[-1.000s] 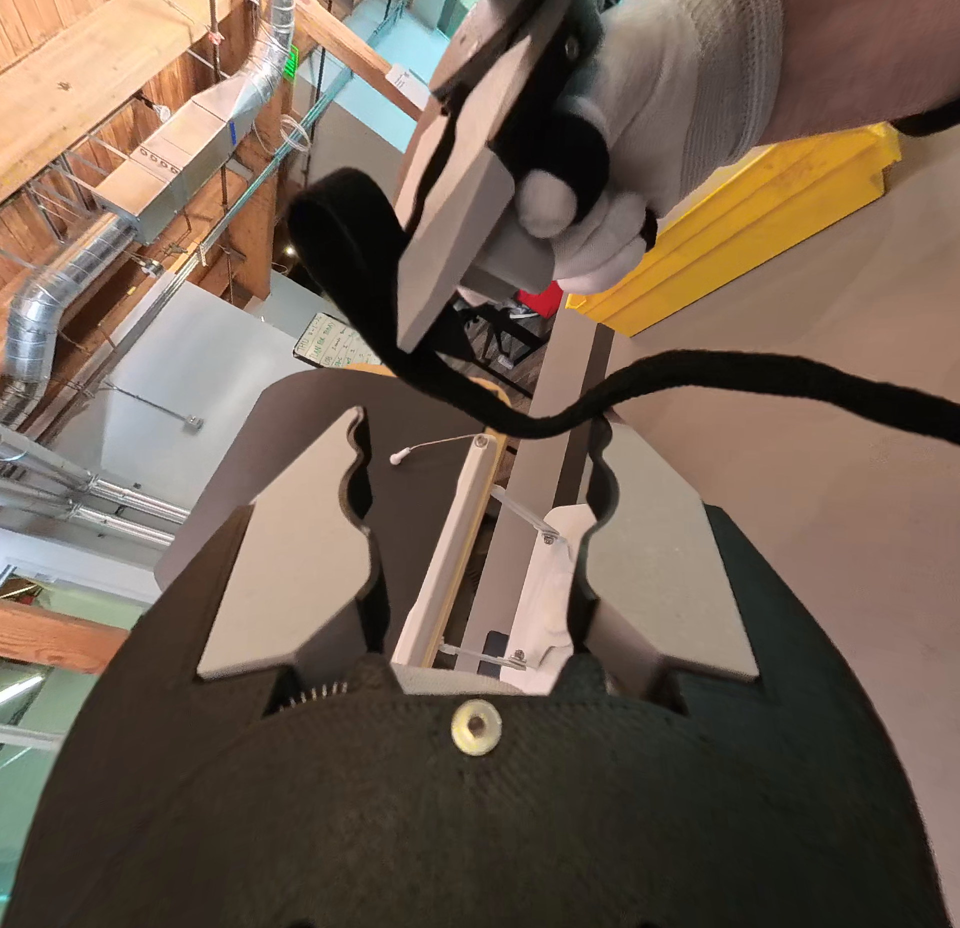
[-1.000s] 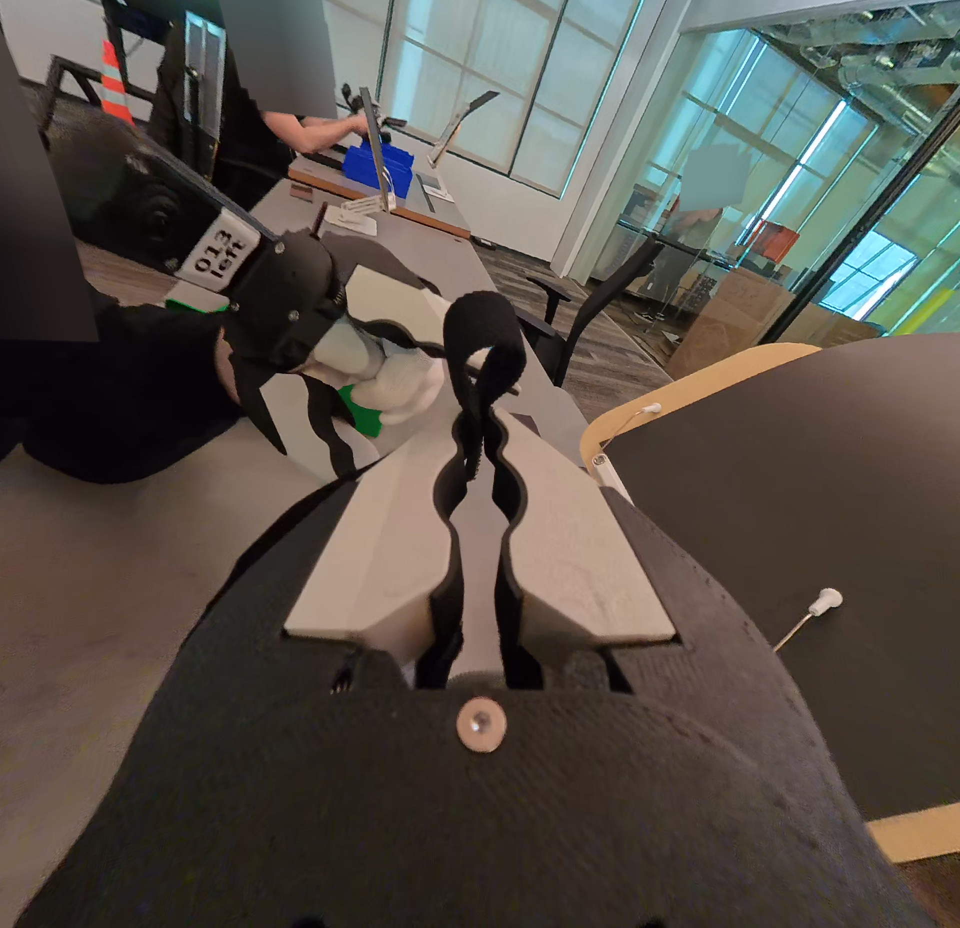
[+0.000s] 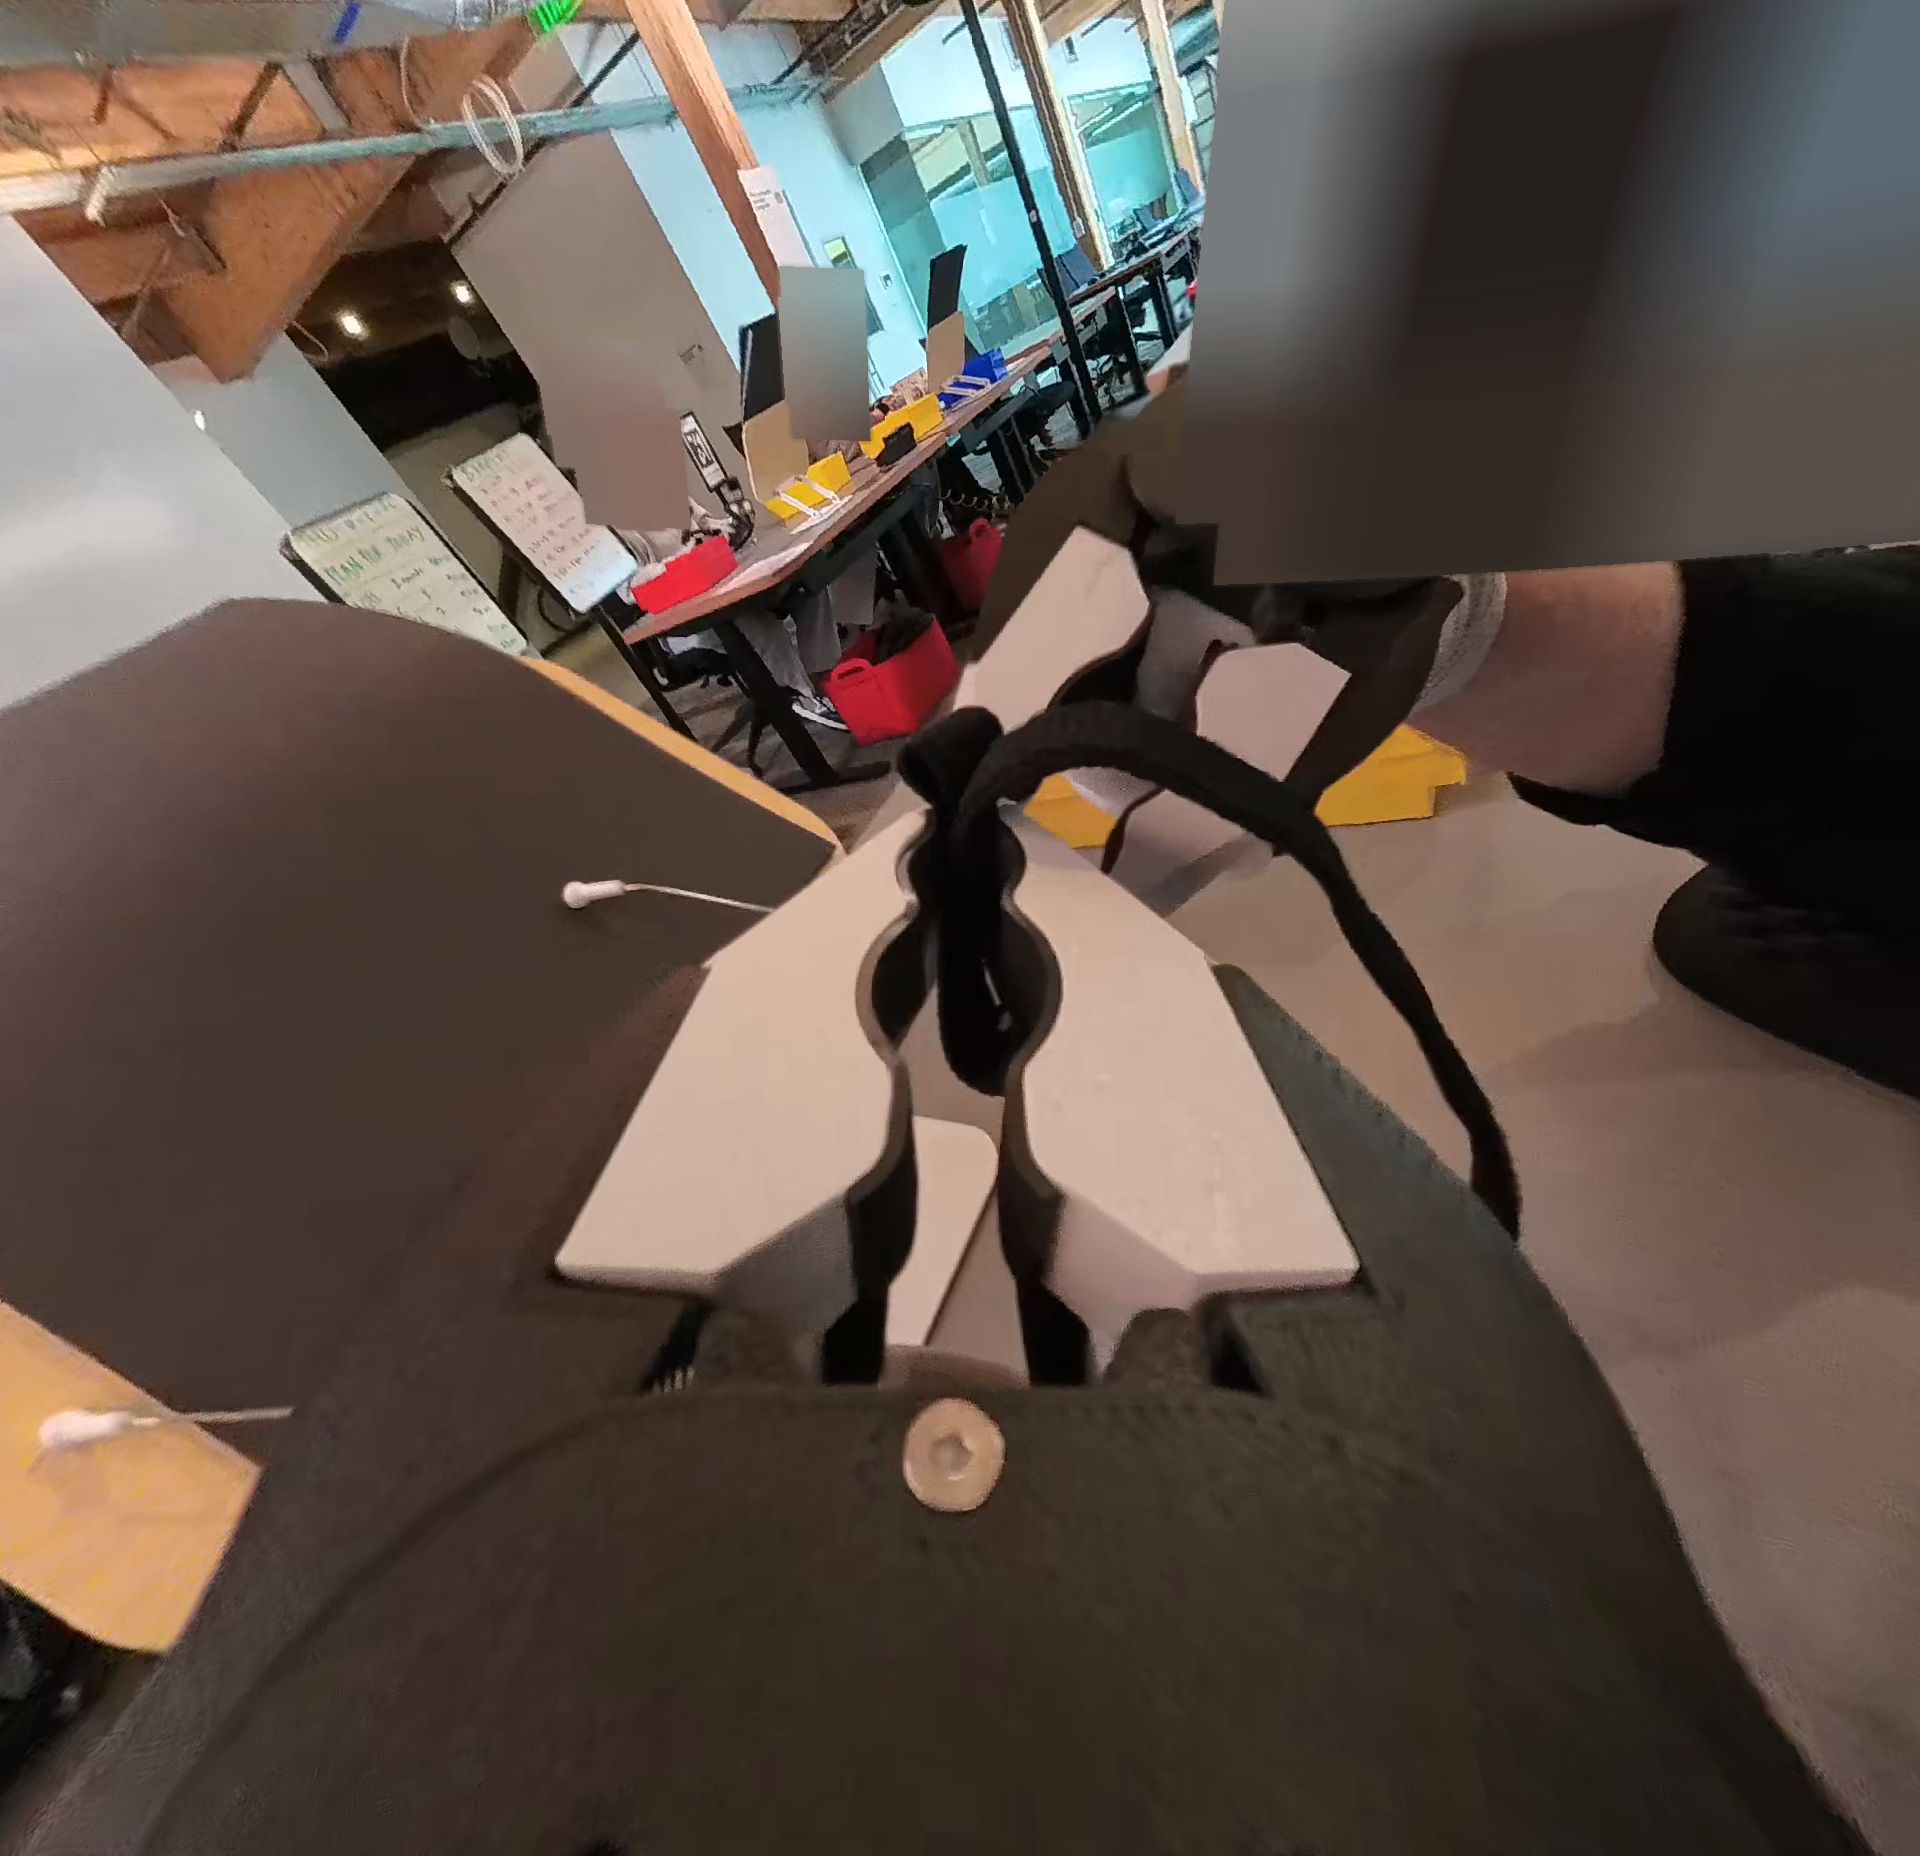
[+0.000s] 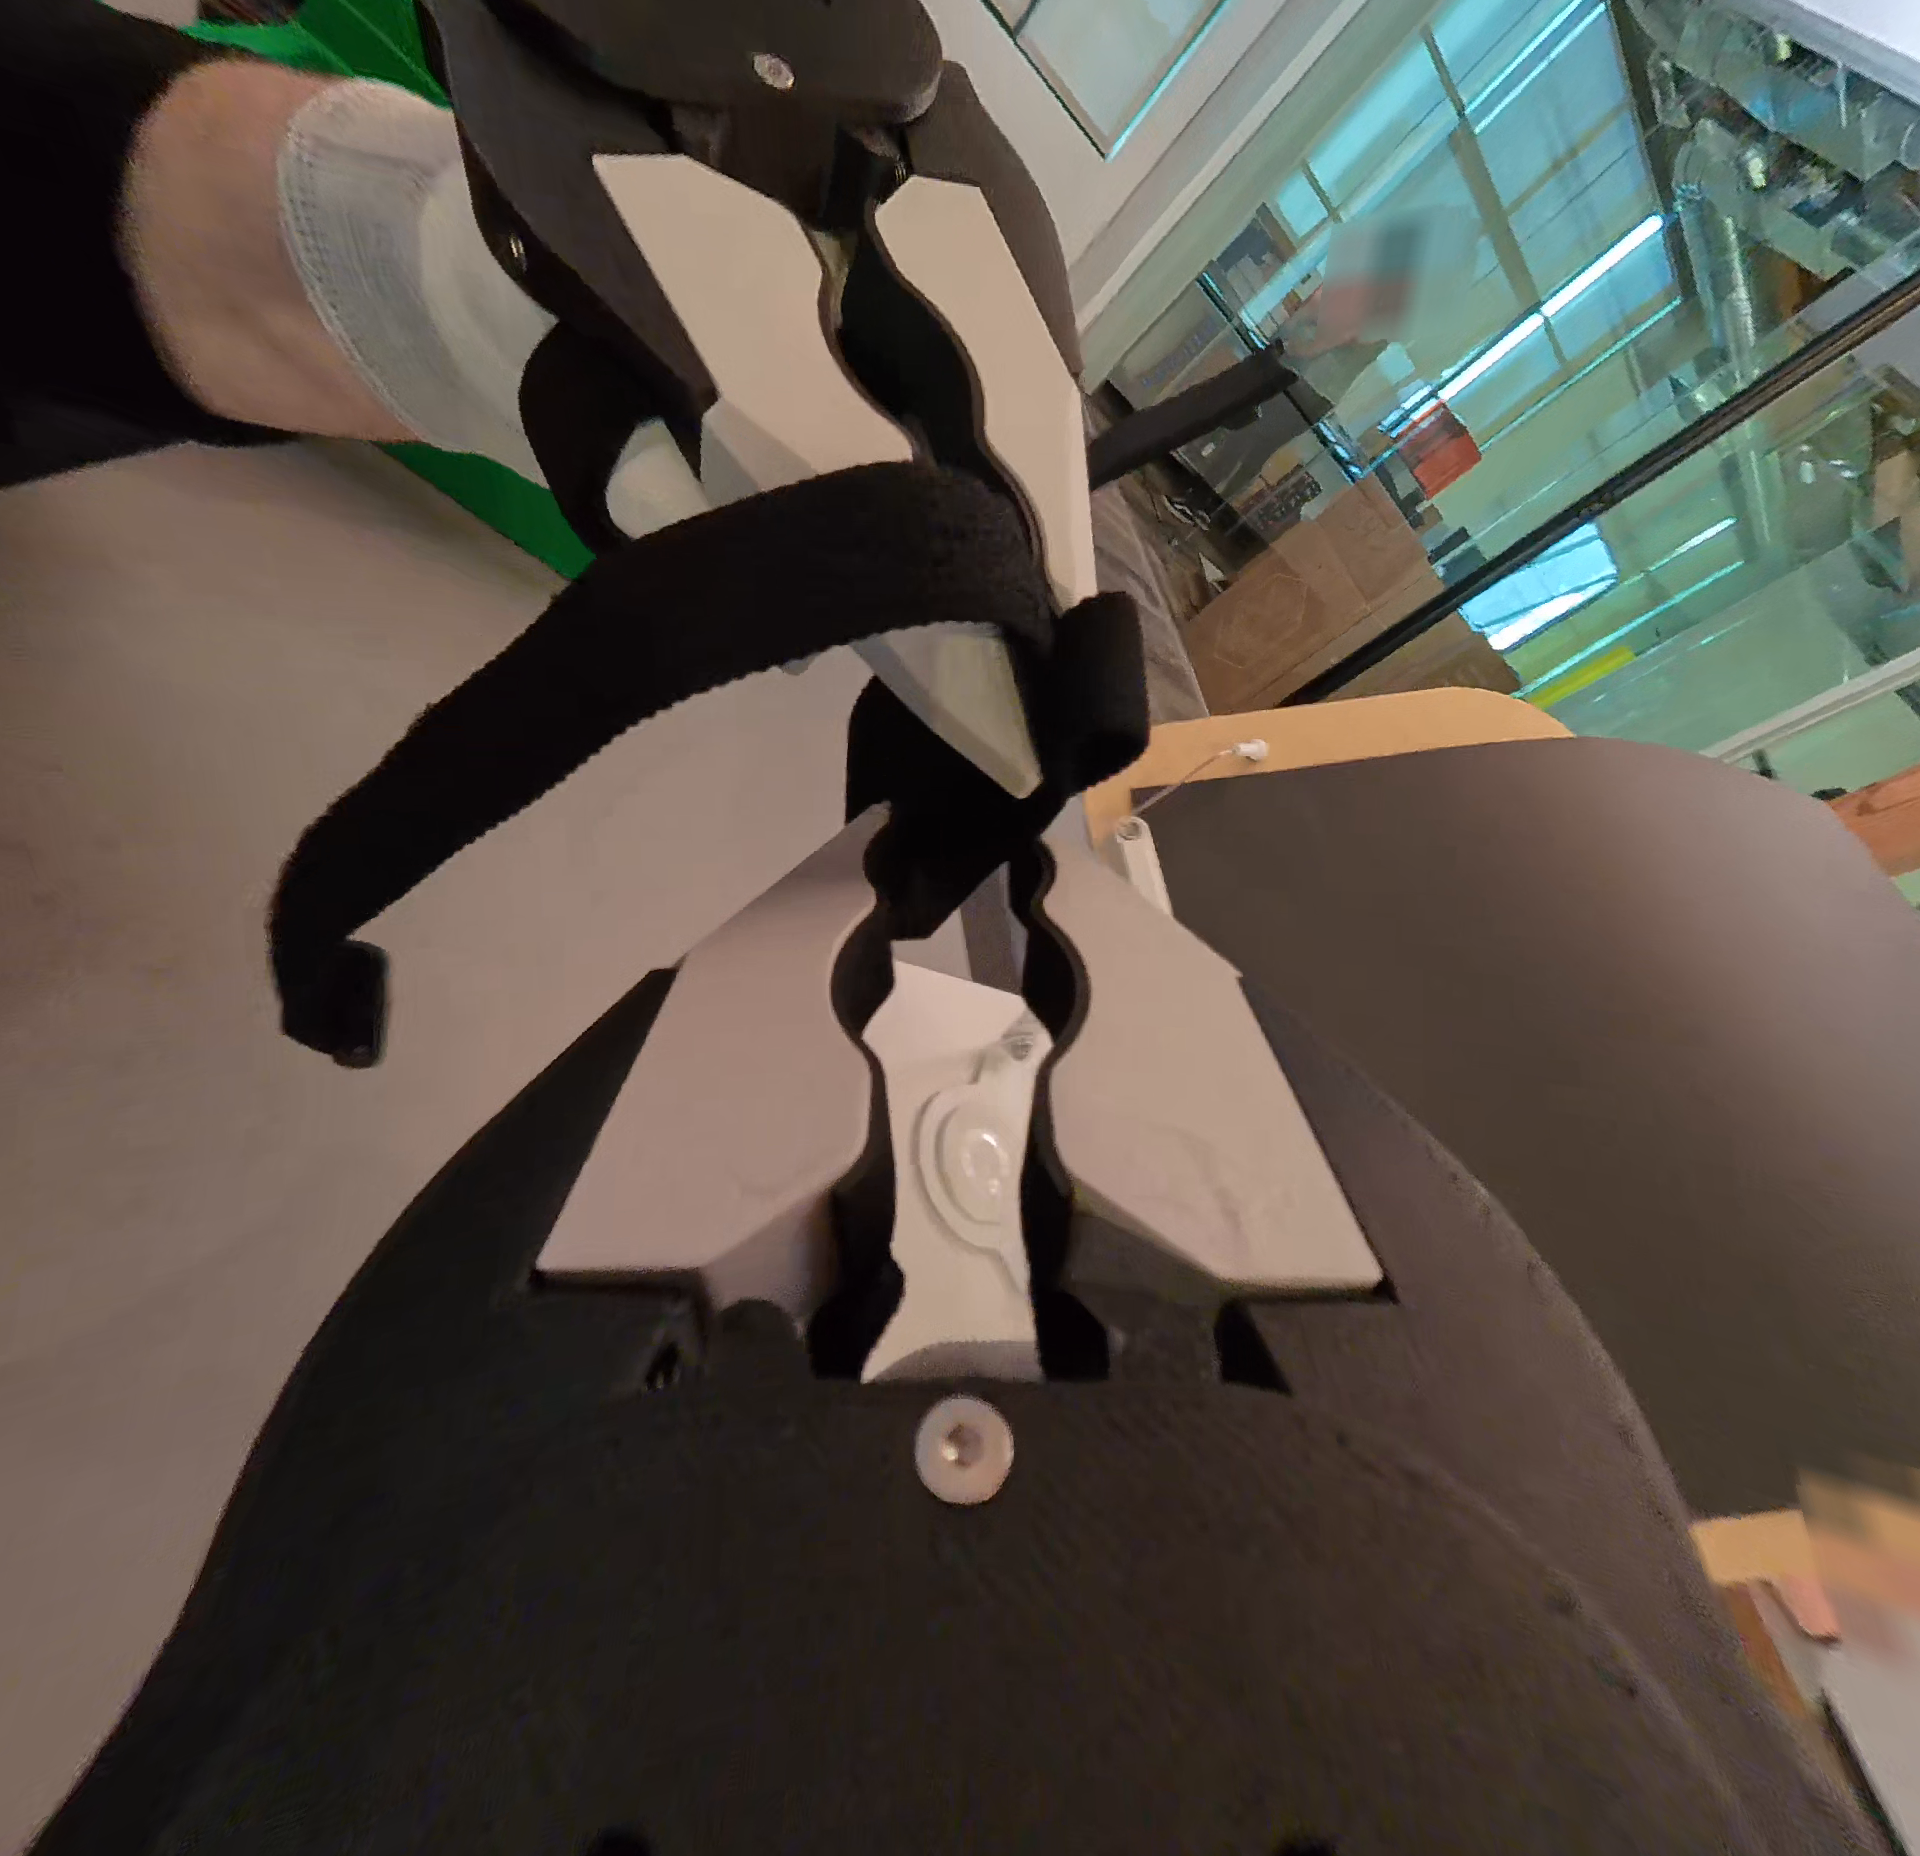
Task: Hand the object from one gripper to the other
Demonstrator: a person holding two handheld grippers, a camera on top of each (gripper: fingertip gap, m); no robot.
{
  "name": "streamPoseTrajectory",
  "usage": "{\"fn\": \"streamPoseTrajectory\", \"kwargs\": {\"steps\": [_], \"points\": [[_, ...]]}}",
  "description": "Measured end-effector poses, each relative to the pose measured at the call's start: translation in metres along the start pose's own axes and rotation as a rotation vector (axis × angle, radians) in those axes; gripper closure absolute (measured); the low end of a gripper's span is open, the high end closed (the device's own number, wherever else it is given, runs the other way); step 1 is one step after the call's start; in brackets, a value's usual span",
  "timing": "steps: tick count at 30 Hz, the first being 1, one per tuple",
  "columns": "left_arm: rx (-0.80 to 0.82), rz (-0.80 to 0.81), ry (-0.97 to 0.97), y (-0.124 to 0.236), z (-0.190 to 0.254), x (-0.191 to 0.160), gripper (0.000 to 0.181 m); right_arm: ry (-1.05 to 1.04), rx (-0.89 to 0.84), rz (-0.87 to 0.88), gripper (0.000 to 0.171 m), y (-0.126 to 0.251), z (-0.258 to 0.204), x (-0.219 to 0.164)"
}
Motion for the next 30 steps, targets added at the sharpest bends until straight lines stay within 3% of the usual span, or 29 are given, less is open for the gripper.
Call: {"fn": "streamPoseTrajectory", "kwargs": {"steps": [5, 10, 14, 19, 25, 30], "points": [[-0.014, -0.03, 0.254, 0.009, -0.023, -0.011, 0.178, 0.137, -0.081, -0.045, 0.126, 0.007, 0.005, 0.005], [-0.046, -0.029, 0.563, 0.028, -0.054, -0.029, 0.178, 0.449, -0.023, -0.17, 0.131, -0.003, -0.016, 0.006], [-0.142, -0.014, 0.772, 0.036, -0.069, -0.034, 0.178, 0.697, -0.074, -0.201, 0.122, -0.031, -0.031, 0.0], [-0.314, -0.208, 0.882, 0.039, -0.079, -0.033, 0.178, 0.936, -0.17, -0.17, 0.108, -0.059, -0.046, -0.001], [-0.408, -0.405, 0.899, 0.048, -0.06, -0.022, 0.178, 1.078, -0.219, -0.107, 0.114, -0.077, -0.065, 0.008], [-0.45, -0.505, 0.906, 0.046, -0.039, -0.022, 0.177, 1.077, -0.197, -0.098, 0.149, -0.08, -0.074, 0.014]]}}
Point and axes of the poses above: each gripper's, where its closed fingertips meet, y back along the fingers, x out of its top, z = x × y across the jaws, the point moved 8 cm from there along y, back along the fingers, and after that the axes turned 12 degrees about z, right-handed, at the moved point
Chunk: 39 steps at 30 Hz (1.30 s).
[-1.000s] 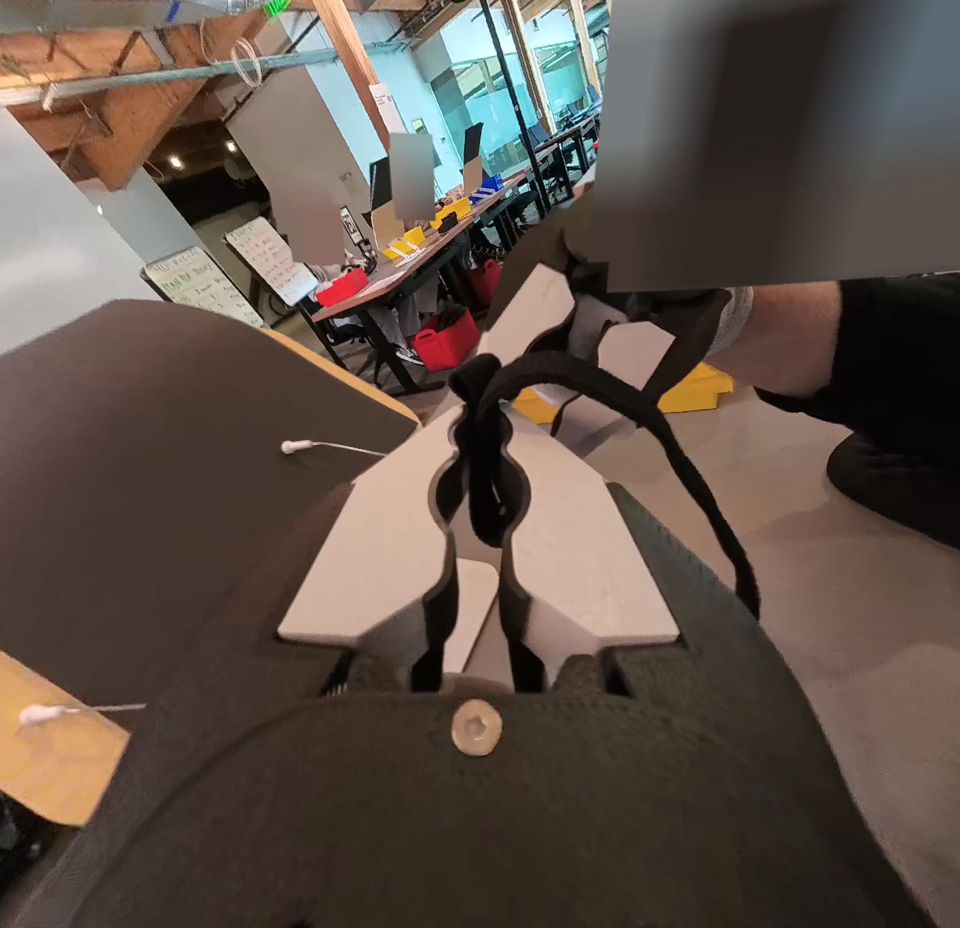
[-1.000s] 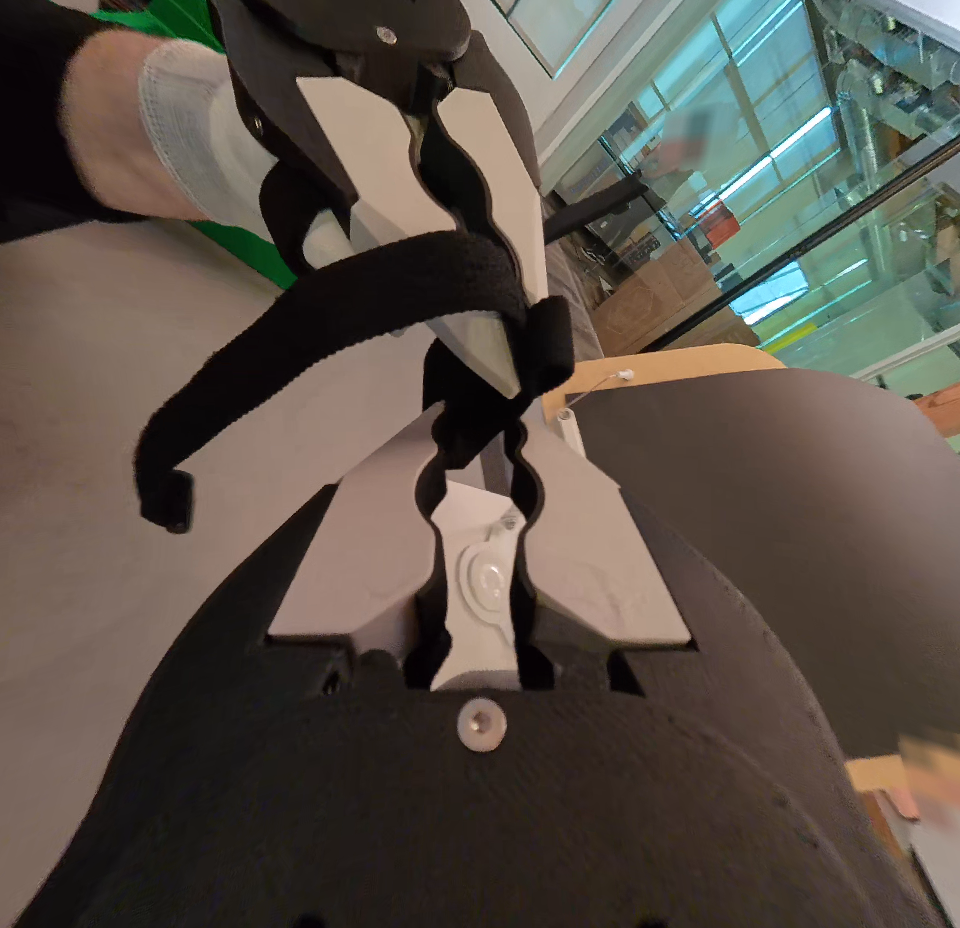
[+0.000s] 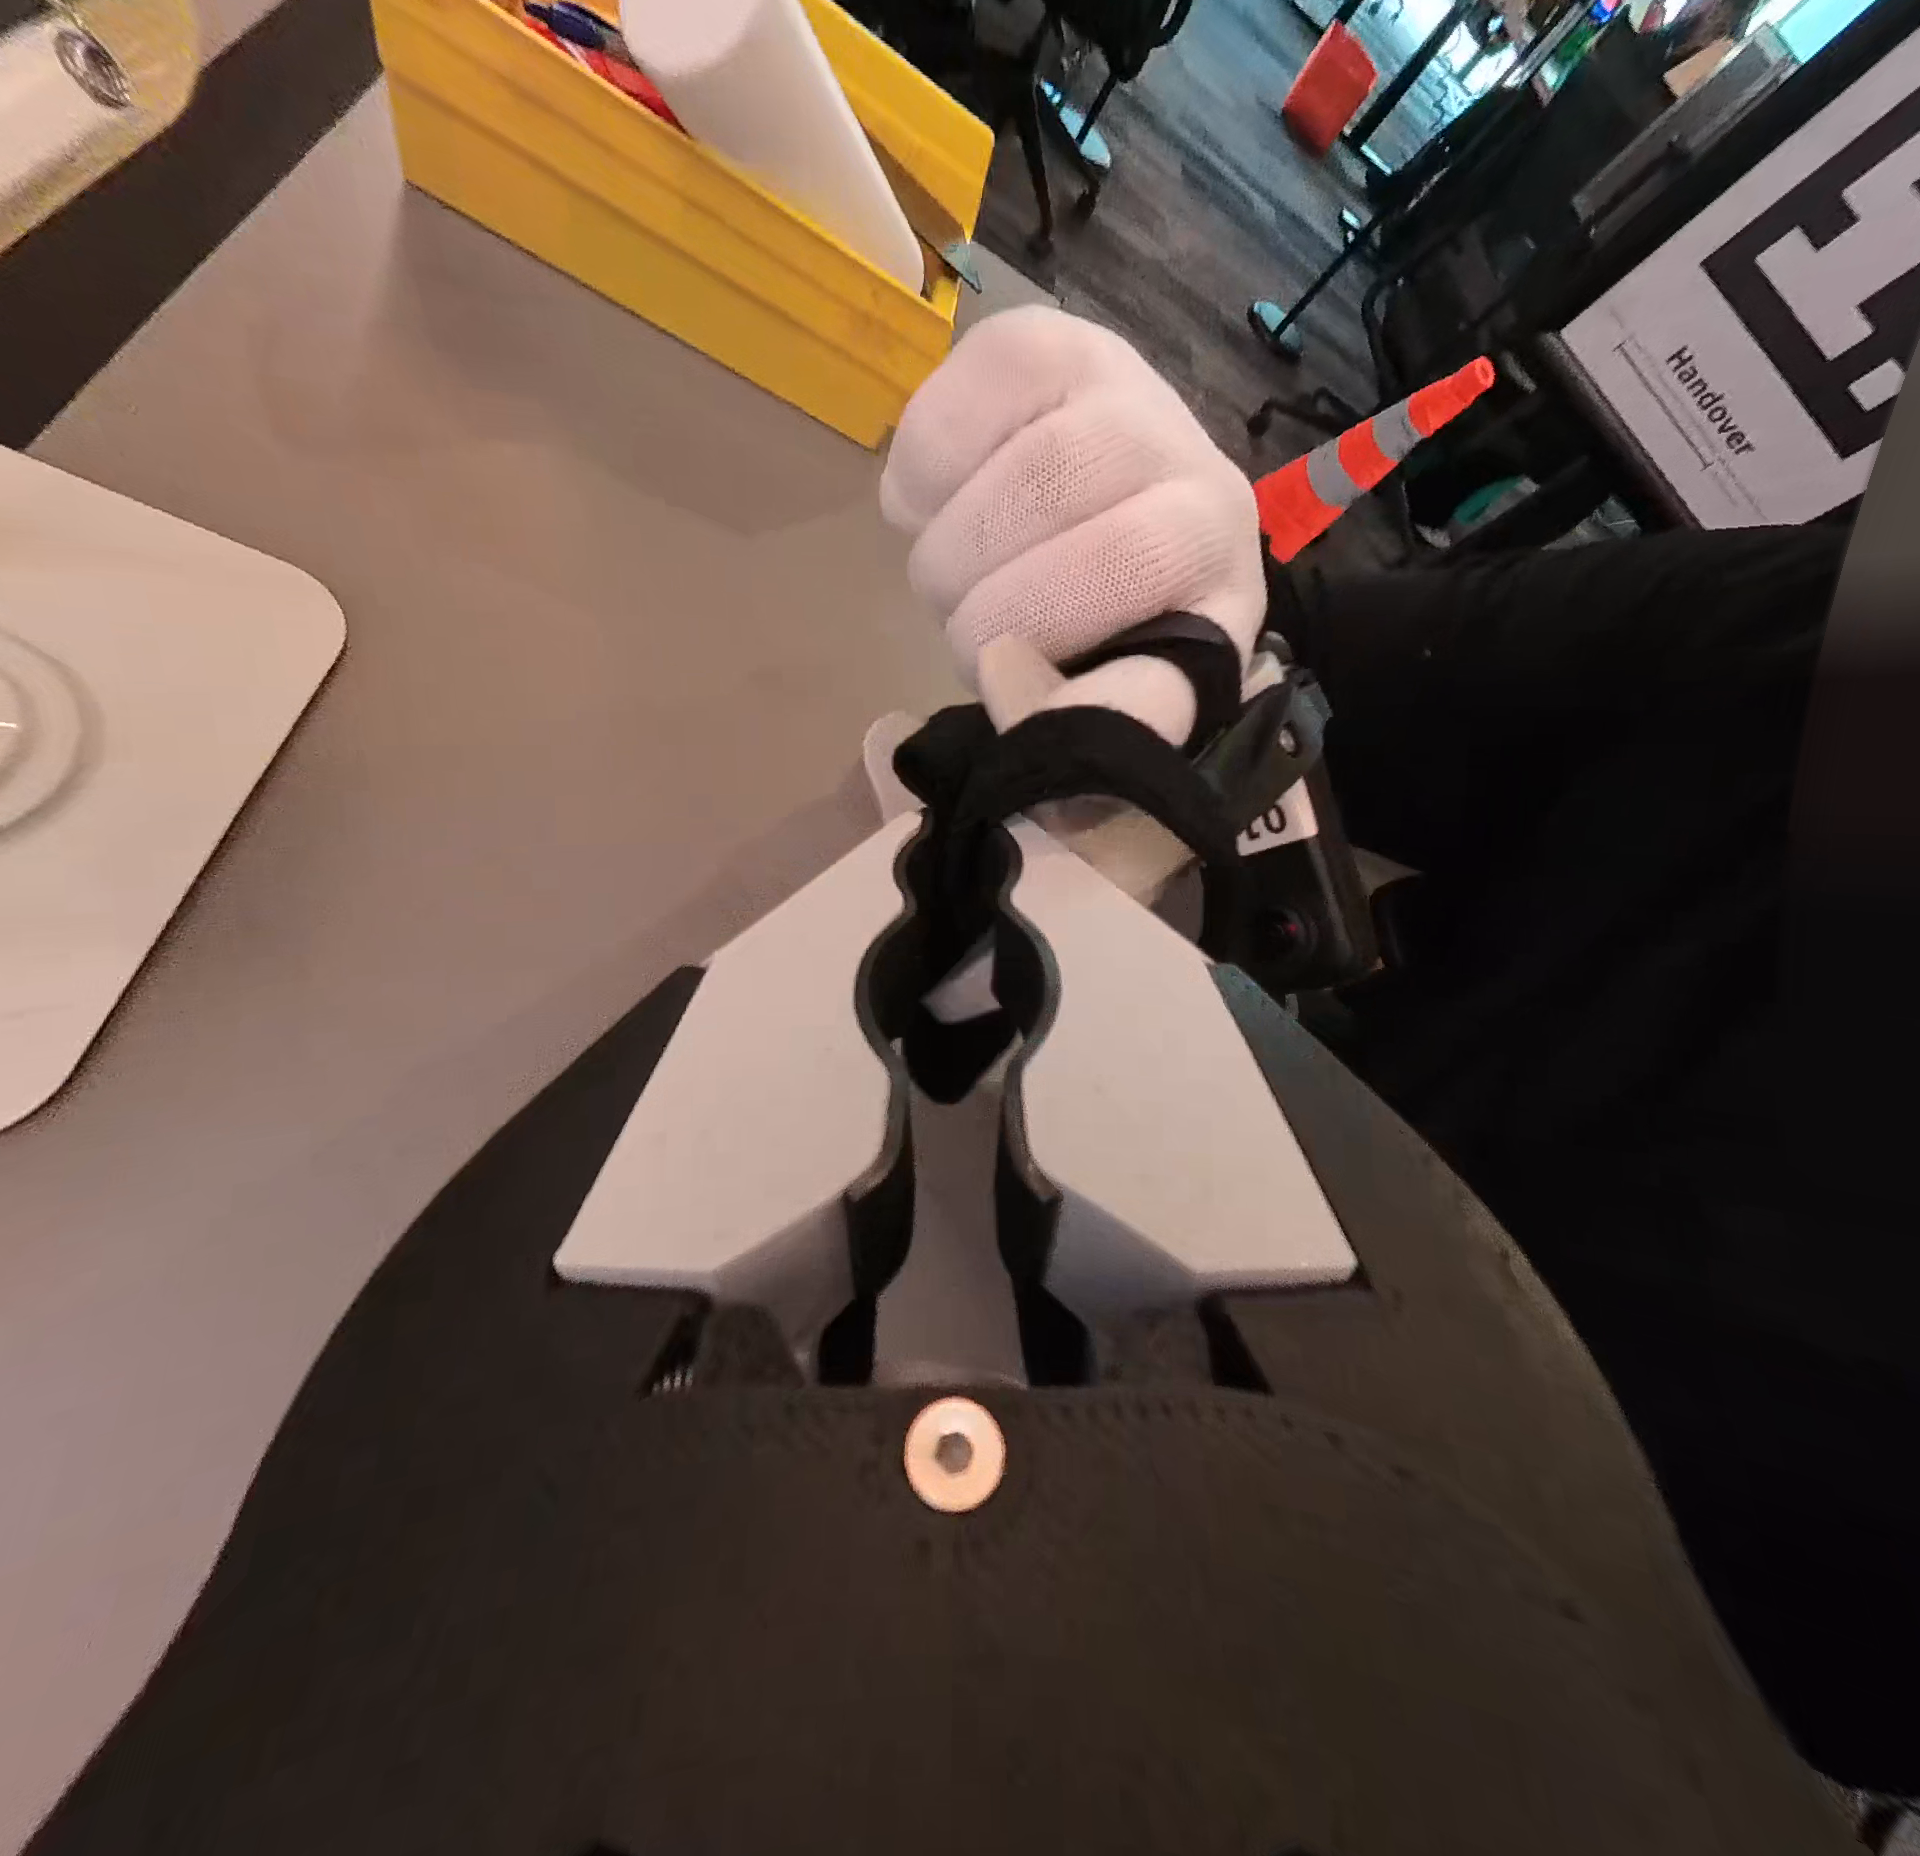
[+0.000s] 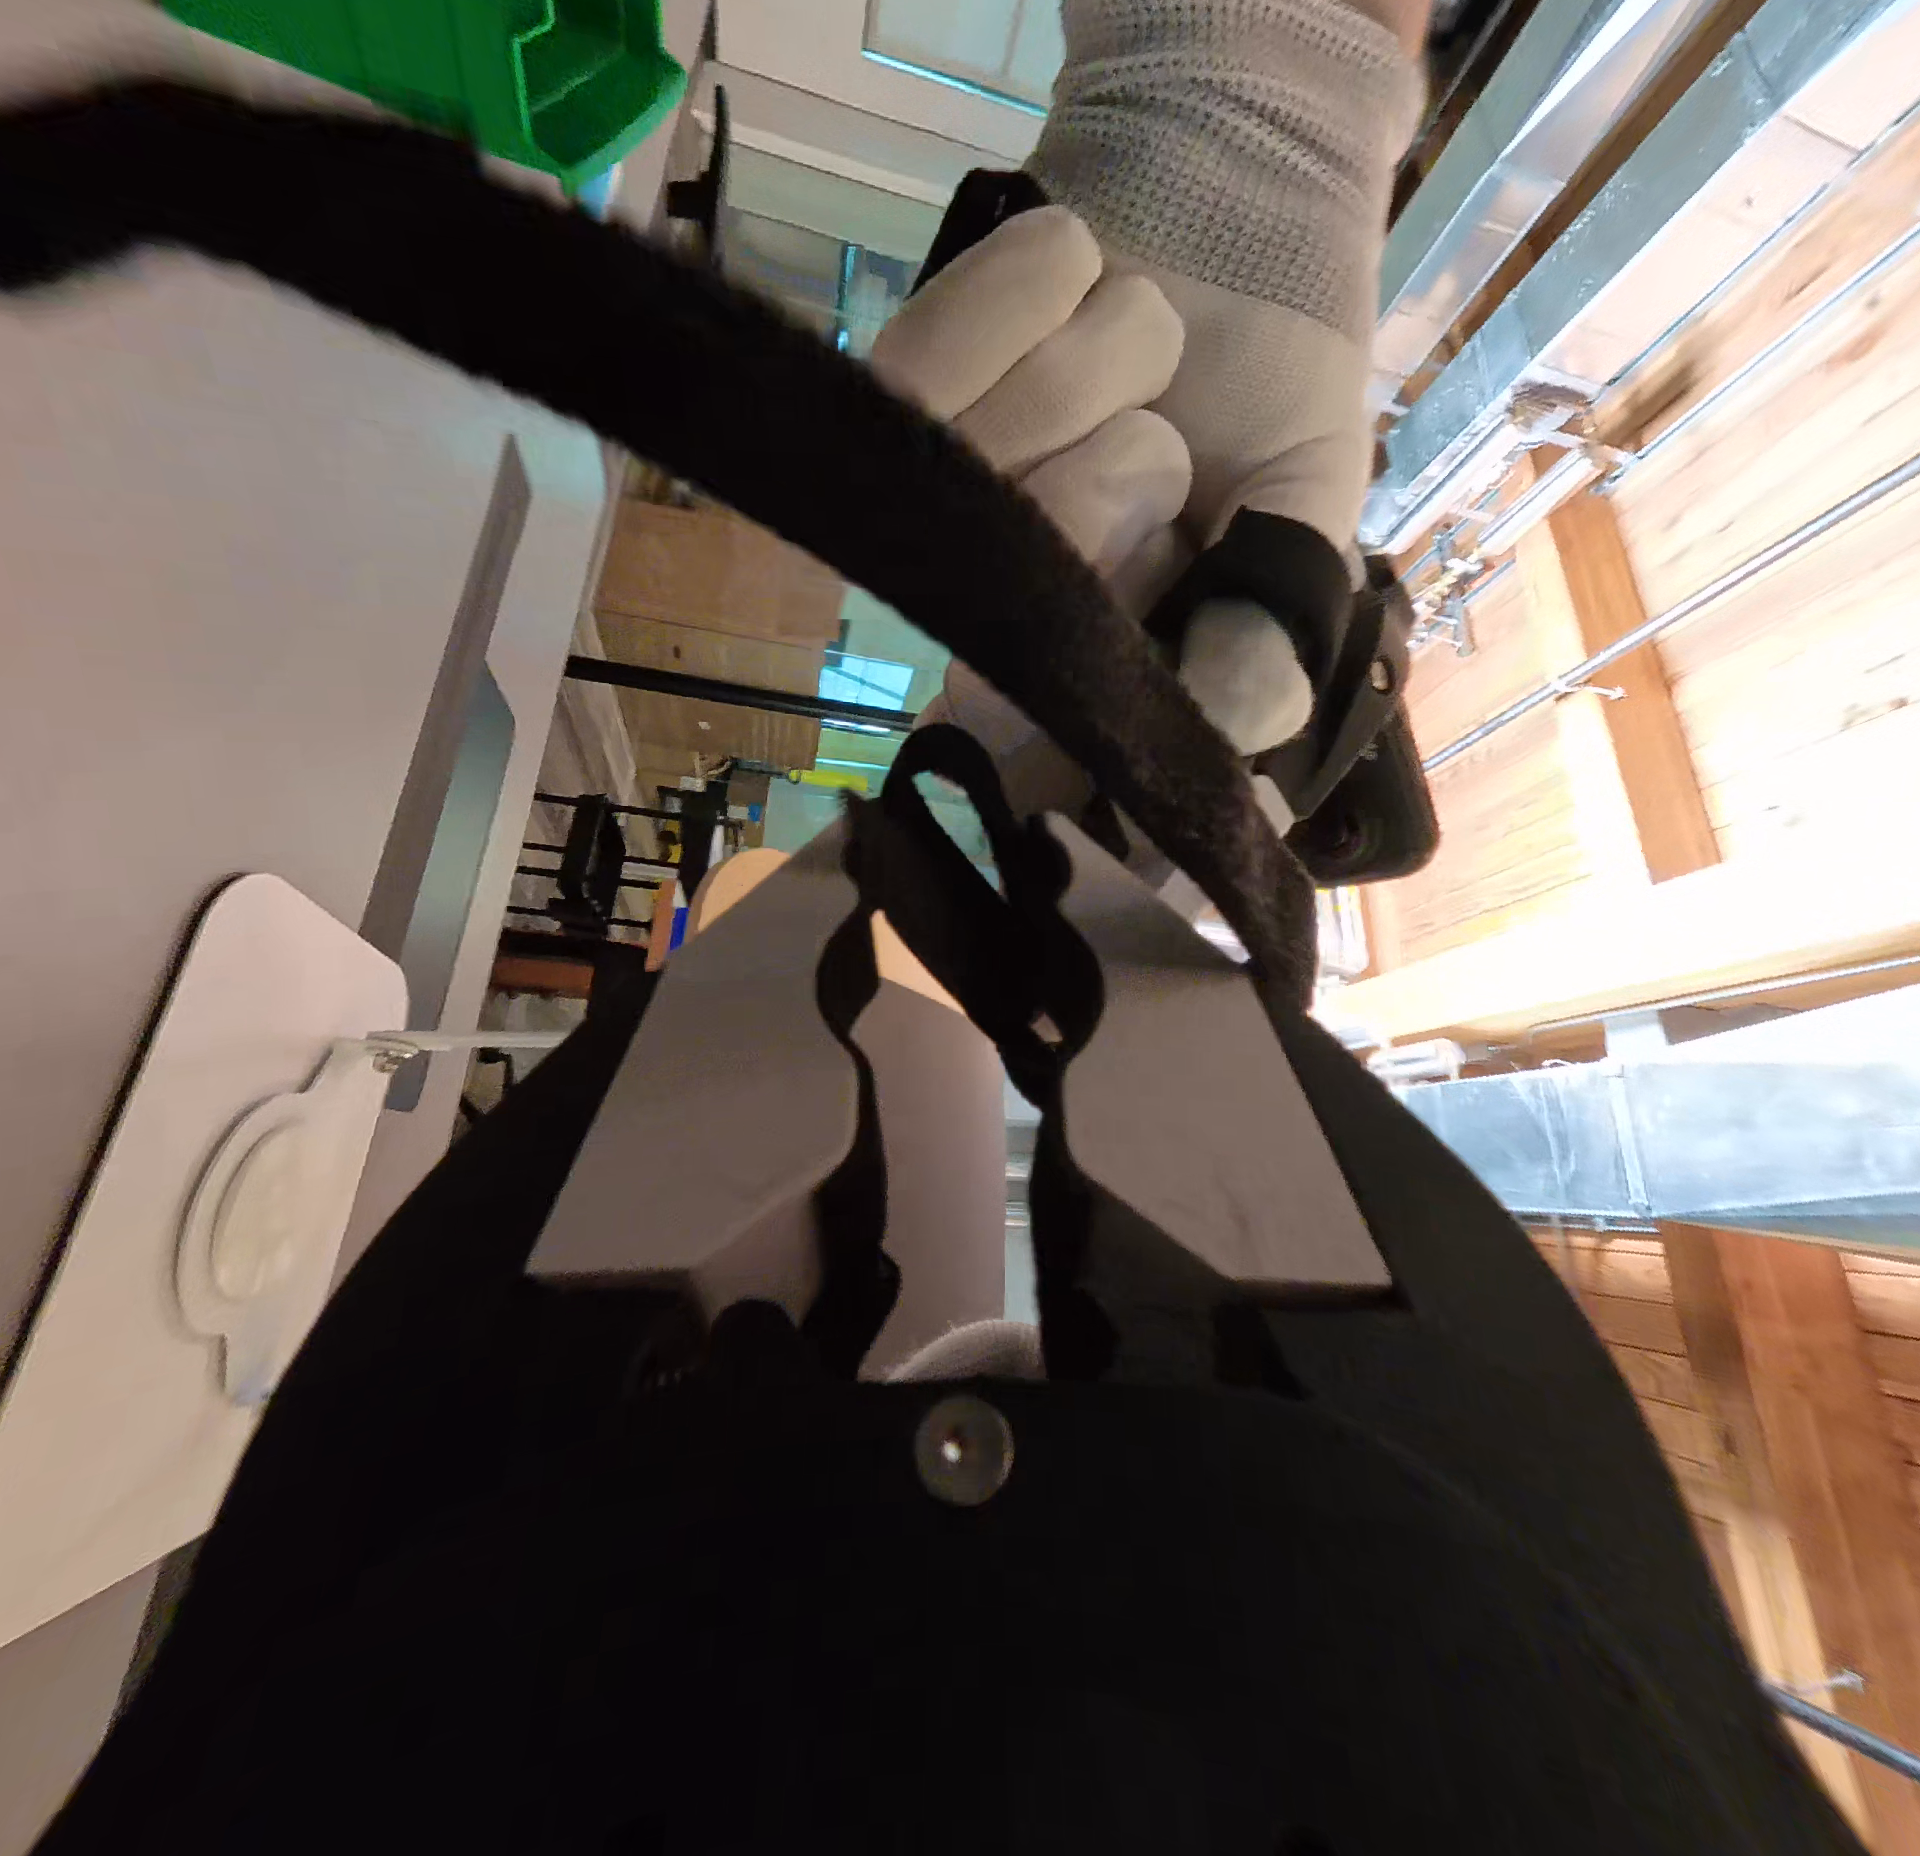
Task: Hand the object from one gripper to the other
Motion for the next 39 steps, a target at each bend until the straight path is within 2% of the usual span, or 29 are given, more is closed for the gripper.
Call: {"fn": "streamPoseTrajectory", "kwargs": {"steps": [1, 5, 9, 16, 20, 23, 30, 35, 39], "points": [[0.01, -0.009, -0.002, -0.001, 0.001, 0.0, 0.177, -0.025, -0.005, 0.004, 0.161, 0.001, 0.002, 0.0], [0.108, -0.021, -0.065, -0.001, -0.002, 0.004, 0.153, -0.262, -0.009, 0.043, 0.17, 0.003, 0.011, -0.003], [0.283, 0.089, -0.193, 0.017, -0.008, 0.017, 0.131, -0.617, -0.023, 0.079, 0.171, 0.009, 0.021, -0.023], [0.47, 0.267, -0.497, 0.041, 0.014, 0.017, 0.131, -1.561, -0.185, 0.308, 0.17, 0.025, 0.034, -0.079], [0.598, 0.258, -0.733, 0.024, 0.024, 0.001, 0.13, -1.892, -0.306, 0.463, 0.171, 0.034, 0.035, -0.101], [0.685, 0.277, -0.86, 0.001, 0.029, -0.008, 0.124, -1.982, -0.356, 0.528, 0.171, 0.037, 0.035, -0.105], [0.952, 0.445, -1.065, -0.035, 0.031, -0.006, 0.117, -2.059, -0.42, 0.656, 0.171, 0.037, 0.038, -0.099], [0.953, 0.493, -1.1, -0.052, 0.028, -0.006, 0.119, -2.084, -0.442, 0.716, 0.171, 0.036, 0.039, -0.093], [0.944, 0.526, -1.108, -0.055, 0.028, -0.006, 0.131, -2.109, -0.458, 0.736, 0.171, 0.036, 0.037, -0.094]]}}
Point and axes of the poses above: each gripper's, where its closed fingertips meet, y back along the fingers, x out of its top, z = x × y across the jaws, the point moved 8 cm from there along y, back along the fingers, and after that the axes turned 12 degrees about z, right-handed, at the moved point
